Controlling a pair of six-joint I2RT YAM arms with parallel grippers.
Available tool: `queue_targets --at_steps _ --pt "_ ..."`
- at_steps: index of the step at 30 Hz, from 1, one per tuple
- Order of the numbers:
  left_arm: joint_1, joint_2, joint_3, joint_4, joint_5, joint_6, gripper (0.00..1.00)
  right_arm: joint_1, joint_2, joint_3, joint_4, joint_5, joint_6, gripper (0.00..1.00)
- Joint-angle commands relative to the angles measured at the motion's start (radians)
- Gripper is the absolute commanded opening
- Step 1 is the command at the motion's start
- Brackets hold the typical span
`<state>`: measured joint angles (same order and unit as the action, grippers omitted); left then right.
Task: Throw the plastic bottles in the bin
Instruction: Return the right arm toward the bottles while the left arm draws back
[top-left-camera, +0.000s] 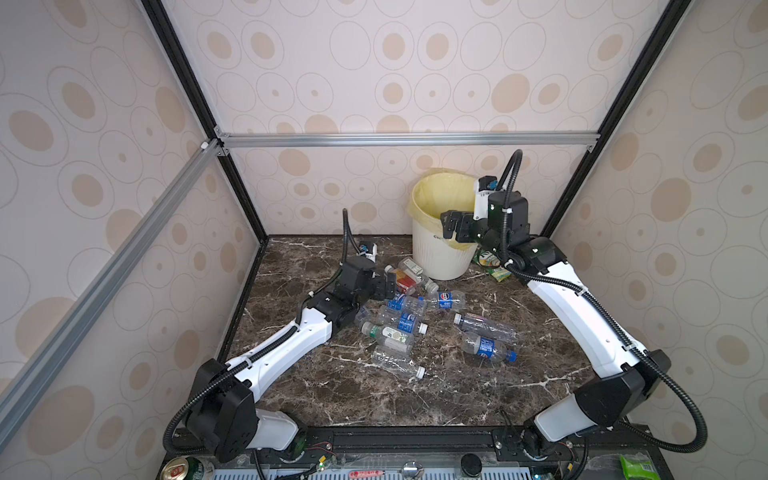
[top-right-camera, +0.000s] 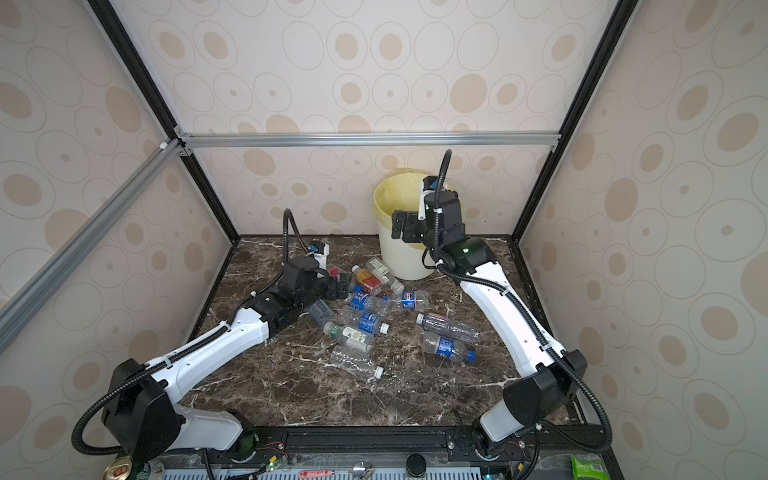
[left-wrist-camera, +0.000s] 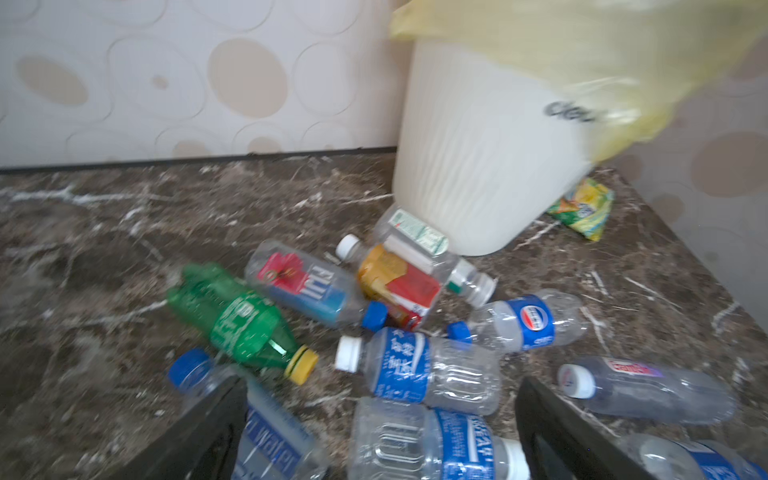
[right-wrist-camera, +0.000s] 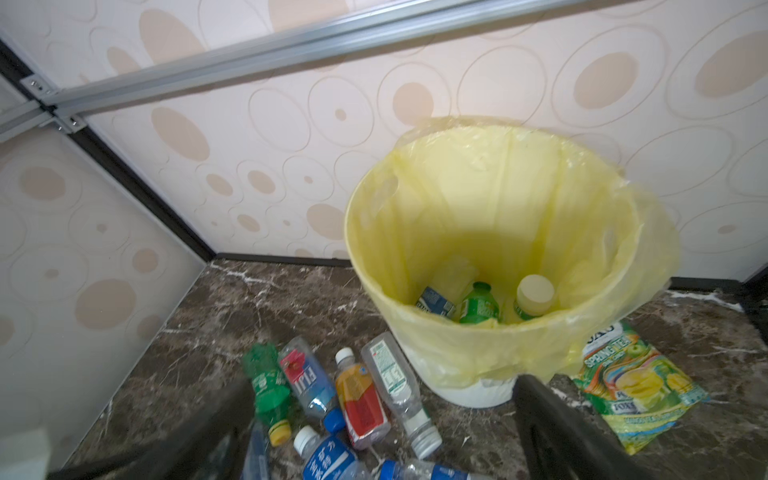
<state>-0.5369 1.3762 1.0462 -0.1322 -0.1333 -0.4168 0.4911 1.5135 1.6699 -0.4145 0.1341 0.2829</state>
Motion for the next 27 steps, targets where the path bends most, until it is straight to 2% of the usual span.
queue_targets --at_steps 1,7,11,14,22,27 --pt "0.085 -0.018 -0.044 -0.051 0.074 -0.128 0.99 0.067 -0.043 -0.098 0.037 -0.005 -0.018 1.0" --pt "0.155 0.045 -0.093 -0.061 0.146 -0.216 0.99 0.193 -0.091 -0.293 0.094 0.025 -0.007 1.0" --pt "0.186 0.097 -0.107 -0.062 0.193 -0.258 0.99 0.228 -0.089 -0.379 0.126 -0.004 0.036 1.0" --pt "0.198 0.117 -0.123 -0.026 0.206 -0.278 0.97 0.259 -0.087 -0.411 0.137 0.021 0.037 1.0" --pt "0.236 0.248 -0.066 -0.031 0.186 -0.276 0.94 0.278 -0.107 -0.501 0.175 0.004 0.084 1.0" --pt "0.242 0.306 -0.037 -0.021 0.133 -0.286 0.92 0.28 -0.122 -0.527 0.178 0.034 0.074 1.0"
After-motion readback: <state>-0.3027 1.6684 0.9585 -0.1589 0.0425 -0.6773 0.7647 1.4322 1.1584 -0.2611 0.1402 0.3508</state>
